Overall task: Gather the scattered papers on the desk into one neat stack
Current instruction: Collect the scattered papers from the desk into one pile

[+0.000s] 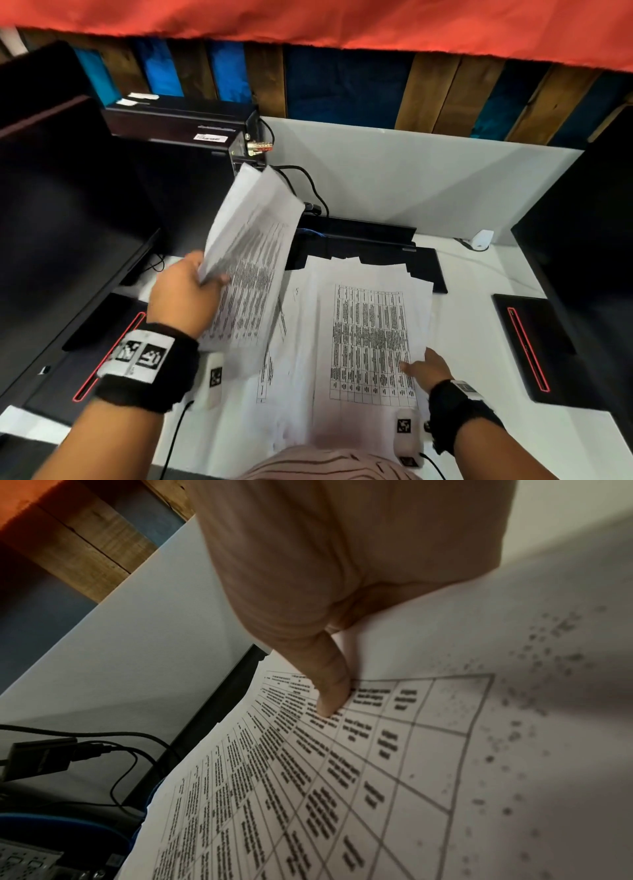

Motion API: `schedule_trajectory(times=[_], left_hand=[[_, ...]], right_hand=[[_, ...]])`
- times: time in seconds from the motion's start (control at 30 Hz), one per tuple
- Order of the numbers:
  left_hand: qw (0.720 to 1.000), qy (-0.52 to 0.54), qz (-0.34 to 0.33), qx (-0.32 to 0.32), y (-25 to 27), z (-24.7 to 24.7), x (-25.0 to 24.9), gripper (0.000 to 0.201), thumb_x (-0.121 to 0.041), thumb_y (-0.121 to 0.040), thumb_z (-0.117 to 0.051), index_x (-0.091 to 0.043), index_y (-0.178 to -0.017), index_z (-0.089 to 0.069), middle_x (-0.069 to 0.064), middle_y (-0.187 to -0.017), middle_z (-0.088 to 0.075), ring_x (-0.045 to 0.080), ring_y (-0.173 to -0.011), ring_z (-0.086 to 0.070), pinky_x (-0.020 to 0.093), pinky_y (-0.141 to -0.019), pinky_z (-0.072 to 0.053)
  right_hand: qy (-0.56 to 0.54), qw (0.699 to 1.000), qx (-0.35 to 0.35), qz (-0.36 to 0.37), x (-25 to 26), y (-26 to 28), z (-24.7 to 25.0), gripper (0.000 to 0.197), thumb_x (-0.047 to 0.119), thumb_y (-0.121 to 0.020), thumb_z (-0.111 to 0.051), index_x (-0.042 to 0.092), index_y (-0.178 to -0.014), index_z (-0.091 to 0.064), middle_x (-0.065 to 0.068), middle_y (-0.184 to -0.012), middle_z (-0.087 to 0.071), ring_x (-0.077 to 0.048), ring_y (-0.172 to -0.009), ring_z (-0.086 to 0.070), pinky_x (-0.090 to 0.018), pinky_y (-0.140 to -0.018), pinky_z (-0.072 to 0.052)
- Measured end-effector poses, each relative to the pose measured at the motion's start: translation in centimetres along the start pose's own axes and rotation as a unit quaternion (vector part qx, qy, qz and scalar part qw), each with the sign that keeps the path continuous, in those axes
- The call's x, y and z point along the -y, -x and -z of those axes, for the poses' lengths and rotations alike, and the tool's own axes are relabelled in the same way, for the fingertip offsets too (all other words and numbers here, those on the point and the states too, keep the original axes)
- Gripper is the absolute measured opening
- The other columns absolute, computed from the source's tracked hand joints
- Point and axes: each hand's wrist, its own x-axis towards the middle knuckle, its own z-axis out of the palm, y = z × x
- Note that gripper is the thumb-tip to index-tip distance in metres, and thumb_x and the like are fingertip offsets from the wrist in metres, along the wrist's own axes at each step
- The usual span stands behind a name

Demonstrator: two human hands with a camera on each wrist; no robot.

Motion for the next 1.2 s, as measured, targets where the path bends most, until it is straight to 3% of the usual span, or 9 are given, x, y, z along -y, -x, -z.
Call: schedule_trajectory(times=[0.27, 0.43, 0.57, 0.67, 0.73, 0.87, 0.97, 1.1, 1.2], left_hand=[[0.978, 0.189, -0.009, 0.091, -0.8, -4.0, -3.1, 0.03, -0.012, -0.073, -0.081, -0.012, -0.096, -0.061, 0.002, -0.082, -0.067, 0.015, -0.067, -0.062, 0.016, -0.052, -0.048], [0.944, 0.093, 0.152, 0.276, 1.1, -15.2, 1.8, 0.066, -0.033, -0.071, -0.081, -0.005, -0.123, -0.053, 0.016, -0.121, -0.064, 0.032, -0.11, -0.062, 0.038, -0.094, -0.05], [0.929, -0.129, 0.134, 0.321, 3.9, -19.1, 2.8, 0.09, -0.058, -0.069, -0.071, -0.014, -0.14, -0.035, 0.013, -0.139, -0.043, 0.034, -0.127, -0.044, 0.041, -0.104, -0.041], [0.917, -0.151, 0.117, 0.351, 4.8, -19.9, 2.0, 0.098, -0.063, -0.073, -0.064, -0.02, -0.149, -0.019, 0.011, -0.148, -0.027, 0.036, -0.136, -0.03, 0.047, -0.109, -0.034], [0.908, -0.122, 0.119, 0.384, 4.4, -20.1, 2.5, 0.101, -0.07, -0.068, -0.062, -0.024, -0.148, -0.022, 0.01, -0.148, -0.03, 0.036, -0.135, -0.034, 0.047, -0.109, -0.036], [0.926, -0.055, 0.178, 0.329, 2.5, -18.4, 4.8, 0.09, -0.066, -0.071, -0.061, -0.022, -0.145, -0.032, 0.014, -0.146, -0.037, 0.037, -0.131, -0.04, 0.045, -0.108, -0.037], [0.937, -0.097, 0.239, 0.235, 1.1, -16.6, 7.2, 0.084, -0.057, -0.077, -0.061, -0.015, -0.144, -0.033, 0.018, -0.143, -0.038, 0.039, -0.131, -0.036, 0.045, -0.107, -0.033], [0.94, -0.039, 0.237, 0.242, 0.1, -16.4, 9.4, 0.09, -0.06, -0.068, -0.066, -0.011, -0.138, -0.04, 0.017, -0.136, -0.048, 0.038, -0.126, -0.045, 0.043, -0.104, -0.039], [0.939, 0.073, 0.208, 0.264, 0.1, -16.2, 8.7, 0.053, -0.044, -0.08, -0.067, -0.006, -0.117, -0.057, 0.015, -0.116, -0.064, 0.032, -0.109, -0.06, 0.036, -0.094, -0.048]], right_hand=[[-0.012, 0.999, 0.047, 0.019, 0.5, 1.4, 0.7, 0.067, 0.011, -0.09, -0.062, -0.002, -0.146, -0.026, -0.013, -0.149, -0.038, -0.03, -0.138, -0.037, -0.035, -0.112, -0.029], [-0.047, 0.997, 0.054, 0.028, 0.2, 2.3, 1.0, 0.06, 0.003, -0.096, -0.048, -0.001, -0.148, -0.018, -0.022, -0.151, -0.032, -0.031, -0.134, -0.038, -0.037, -0.112, -0.028], [-0.135, 0.988, 0.062, 0.042, 0.2, 3.1, 0.2, 0.066, 0.042, -0.099, -0.039, 0.007, -0.15, -0.015, -0.012, -0.157, -0.024, -0.029, -0.143, -0.027, -0.042, -0.117, -0.023], [-0.169, 0.981, 0.08, 0.059, -0.1, 2.9, -0.6, 0.102, 0.063, -0.074, -0.062, 0.011, -0.15, -0.016, -0.008, -0.151, -0.036, -0.027, -0.136, -0.039, -0.043, -0.114, -0.031], [-0.139, 0.985, 0.078, 0.07, -0.3, 2.7, -0.6, 0.101, 0.044, -0.063, -0.081, 0.008, -0.143, -0.03, -0.011, -0.139, -0.052, -0.027, -0.123, -0.053, -0.042, -0.107, -0.042], [-0.087, 0.99, 0.047, 0.098, -1.0, 2.8, -0.2, 0.036, -0.003, -0.078, -0.07, 0.012, -0.107, -0.056, -0.011, -0.112, -0.067, -0.022, -0.092, -0.064, -0.024, -0.082, -0.052], [-0.101, 0.989, 0.009, 0.11, -1.1, 3.0, -0.2, 0.034, -0.009, -0.08, -0.065, 0.006, -0.11, -0.059, -0.01, -0.103, -0.064, -0.023, -0.089, -0.061, -0.022, -0.078, -0.047], [-0.137, 0.986, 0.017, 0.092, -1.2, 2.8, -0.4, 0.031, -0.01, -0.081, -0.064, 0.01, -0.104, -0.058, -0.014, -0.104, -0.066, -0.026, -0.094, -0.06, -0.03, -0.087, -0.044], [-0.145, 0.985, 0.036, 0.089, -1.3, 3.0, 0.1, 0.03, -0.006, -0.083, -0.064, 0.01, -0.108, -0.058, -0.01, -0.105, -0.065, -0.024, -0.096, -0.06, -0.026, -0.086, -0.044]])
